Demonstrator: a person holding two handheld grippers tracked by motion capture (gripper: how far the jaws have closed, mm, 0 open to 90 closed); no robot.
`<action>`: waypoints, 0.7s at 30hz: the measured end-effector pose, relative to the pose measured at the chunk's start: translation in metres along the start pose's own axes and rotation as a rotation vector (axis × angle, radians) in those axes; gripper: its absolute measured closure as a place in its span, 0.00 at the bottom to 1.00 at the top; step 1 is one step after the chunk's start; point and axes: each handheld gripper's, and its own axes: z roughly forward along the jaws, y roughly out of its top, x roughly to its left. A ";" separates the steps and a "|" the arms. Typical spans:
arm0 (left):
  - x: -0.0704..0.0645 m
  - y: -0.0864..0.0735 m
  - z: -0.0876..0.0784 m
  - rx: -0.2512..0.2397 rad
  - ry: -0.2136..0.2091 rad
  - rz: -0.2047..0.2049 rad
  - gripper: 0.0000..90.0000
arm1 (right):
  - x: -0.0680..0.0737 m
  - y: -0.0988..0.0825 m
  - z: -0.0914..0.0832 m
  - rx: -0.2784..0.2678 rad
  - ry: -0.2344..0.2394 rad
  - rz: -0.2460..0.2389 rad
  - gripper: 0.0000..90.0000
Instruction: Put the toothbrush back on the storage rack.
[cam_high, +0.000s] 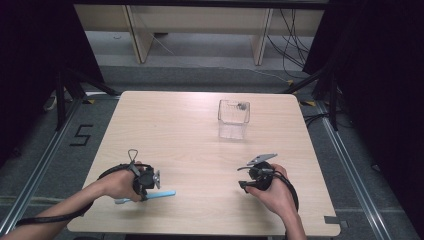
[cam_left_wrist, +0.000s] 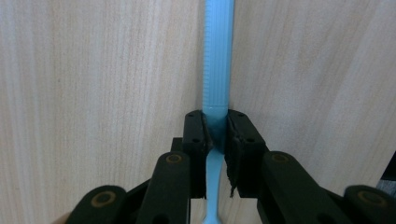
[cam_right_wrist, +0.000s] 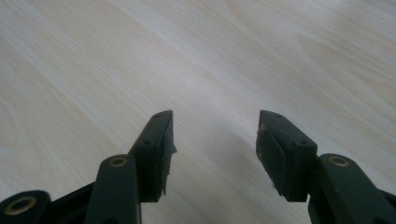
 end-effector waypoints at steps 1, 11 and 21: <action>0.000 0.000 0.000 -0.006 0.004 0.002 0.87 | 0.001 0.001 0.001 0.004 0.013 -0.008 0.52; -0.001 0.002 -0.014 -0.060 0.024 0.039 0.87 | 0.017 0.008 0.006 -0.005 0.156 -0.108 0.49; -0.005 0.011 -0.027 -0.082 0.042 0.067 0.87 | 0.031 0.018 0.011 -0.011 0.216 -0.223 0.49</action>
